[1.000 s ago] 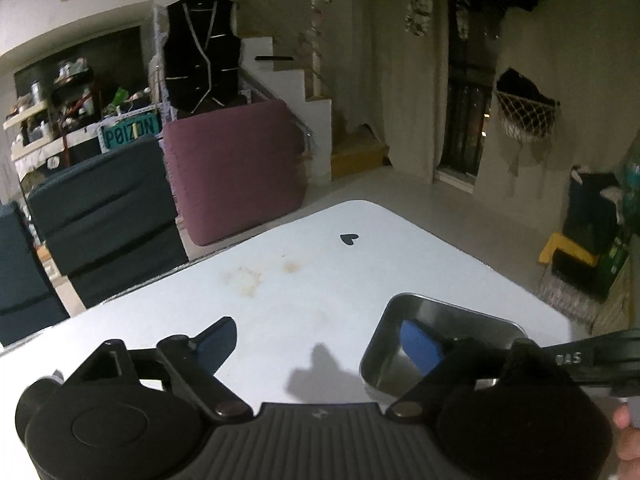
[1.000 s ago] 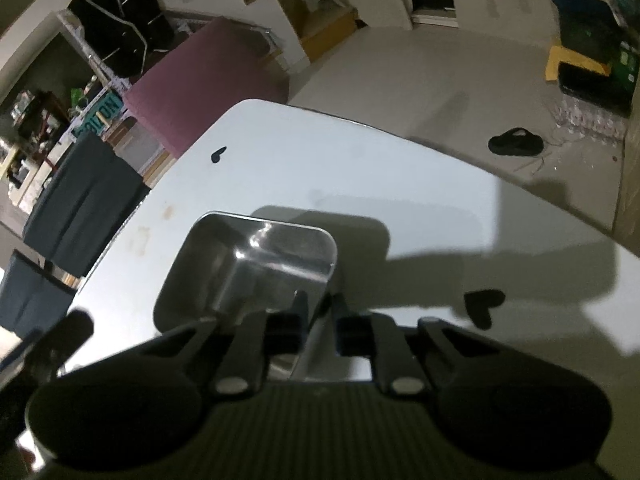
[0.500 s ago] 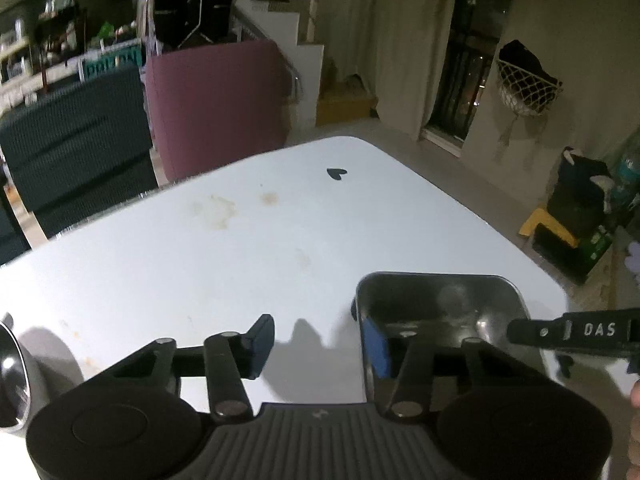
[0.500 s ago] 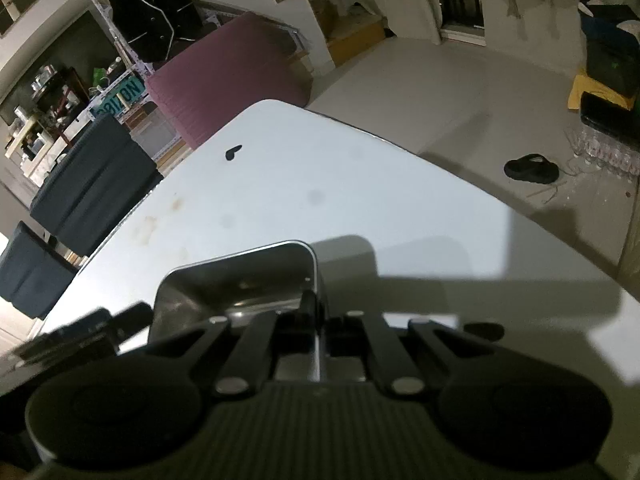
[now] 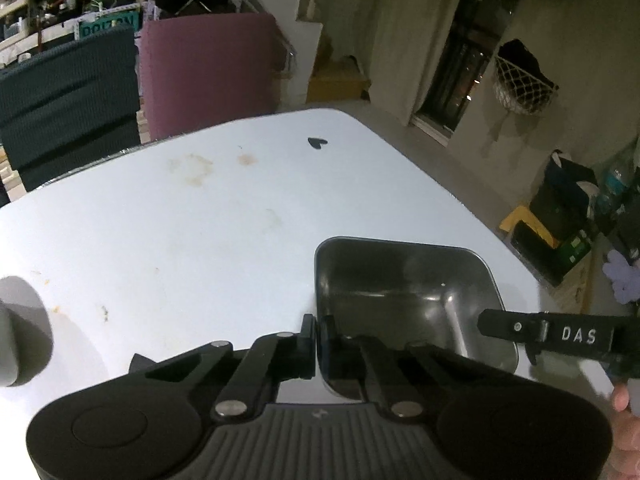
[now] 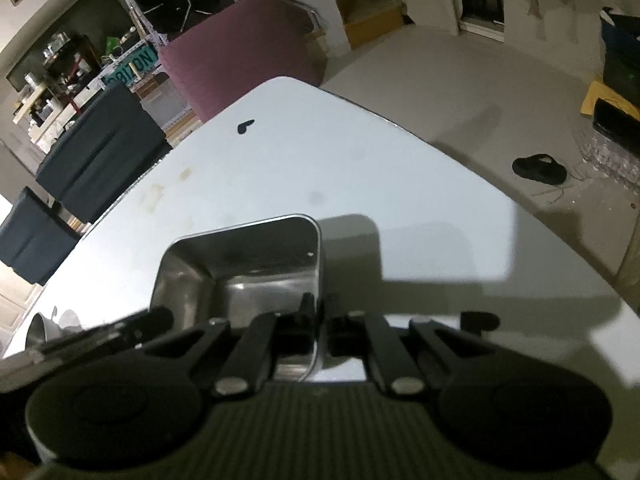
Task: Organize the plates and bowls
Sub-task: 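Close both grippers on the rim of the rectangular container, then lift and carry the rectangular container with both grippers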
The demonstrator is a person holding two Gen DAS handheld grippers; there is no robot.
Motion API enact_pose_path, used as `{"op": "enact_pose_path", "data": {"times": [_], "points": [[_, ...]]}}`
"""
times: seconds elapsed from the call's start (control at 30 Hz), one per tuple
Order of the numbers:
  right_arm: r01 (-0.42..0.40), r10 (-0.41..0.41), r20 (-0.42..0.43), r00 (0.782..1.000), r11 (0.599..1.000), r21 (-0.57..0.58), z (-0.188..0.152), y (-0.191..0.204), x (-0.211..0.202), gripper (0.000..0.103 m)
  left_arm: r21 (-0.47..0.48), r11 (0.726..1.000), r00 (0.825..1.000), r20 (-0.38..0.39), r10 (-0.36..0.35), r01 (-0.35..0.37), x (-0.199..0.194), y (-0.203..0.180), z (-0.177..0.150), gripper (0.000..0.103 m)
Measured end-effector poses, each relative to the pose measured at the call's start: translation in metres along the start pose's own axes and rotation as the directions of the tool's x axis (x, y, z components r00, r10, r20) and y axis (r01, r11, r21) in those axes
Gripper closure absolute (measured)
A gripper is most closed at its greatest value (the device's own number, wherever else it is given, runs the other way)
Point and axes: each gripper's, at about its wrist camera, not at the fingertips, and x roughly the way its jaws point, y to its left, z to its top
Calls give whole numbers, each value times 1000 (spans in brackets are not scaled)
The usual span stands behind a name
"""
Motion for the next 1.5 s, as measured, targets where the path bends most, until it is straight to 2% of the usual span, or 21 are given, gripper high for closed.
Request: {"op": "enact_pose_path", "data": {"times": [0.23,0.7,1.03,1.23,1.5], "points": [[-19,21,37,999,998,-53,2,6,-14,98,-17,1000,998,66,-6,8,-36,-5,-6,100],[-132,146,73,987,977,-169,-11,24,-66,98,-28,998,990,128,62,-59,-124,-3,-34,98],[-219,229,9,973,940,-262,-32,38,-89,98,-10,993,987,111,115,-114,-181,7,-75,97],[-242,235,-61,970,910,-337,-49,53,-95,98,5,992,989,77,124,-124,-198,18,-99,95],[-232,194,-131,972,884,-406,-61,68,-85,98,-1,994,994,7,113,-113,-195,32,-120,93]]}}
